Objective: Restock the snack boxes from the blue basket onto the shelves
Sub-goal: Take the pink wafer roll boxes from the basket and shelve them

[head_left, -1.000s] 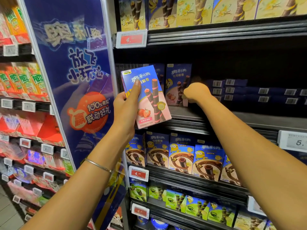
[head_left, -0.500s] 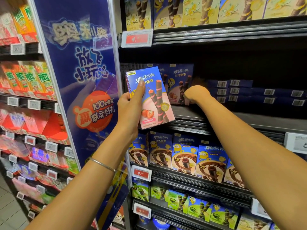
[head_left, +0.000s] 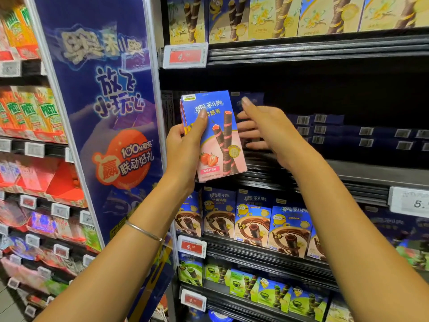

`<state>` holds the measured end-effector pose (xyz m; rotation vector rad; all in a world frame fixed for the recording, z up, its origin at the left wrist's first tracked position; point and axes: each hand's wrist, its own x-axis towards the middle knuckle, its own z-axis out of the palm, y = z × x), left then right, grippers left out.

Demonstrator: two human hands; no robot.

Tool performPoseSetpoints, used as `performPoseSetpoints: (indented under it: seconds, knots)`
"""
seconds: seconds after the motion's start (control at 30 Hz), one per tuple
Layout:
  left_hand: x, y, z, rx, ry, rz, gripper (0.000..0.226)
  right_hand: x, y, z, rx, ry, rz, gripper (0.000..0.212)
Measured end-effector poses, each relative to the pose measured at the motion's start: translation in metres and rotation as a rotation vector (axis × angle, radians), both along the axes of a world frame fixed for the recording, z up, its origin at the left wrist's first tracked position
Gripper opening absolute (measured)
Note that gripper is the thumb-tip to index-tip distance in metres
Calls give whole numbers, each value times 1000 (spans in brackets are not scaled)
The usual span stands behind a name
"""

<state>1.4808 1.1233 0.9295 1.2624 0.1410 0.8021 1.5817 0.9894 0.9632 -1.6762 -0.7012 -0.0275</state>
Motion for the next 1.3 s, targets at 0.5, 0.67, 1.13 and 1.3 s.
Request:
performPoseSetpoints:
  seconds: [0.5, 0.67, 1.13, 1.3]
  knots:
    - [23, -12, 13, 97, -32, -50, 67, -23, -31, 1, -20, -101, 64, 26]
    - [30, -12, 5, 142, -121, -40, 52, -19, -40, 2, 6, -86, 62, 23]
    - [49, 7, 6, 214, -90, 246, 15, 35, -62, 2, 170, -51, -261, 10]
    - [52, 9, 4, 207, -91, 263, 16, 68, -56, -9, -151, -87, -542, 24]
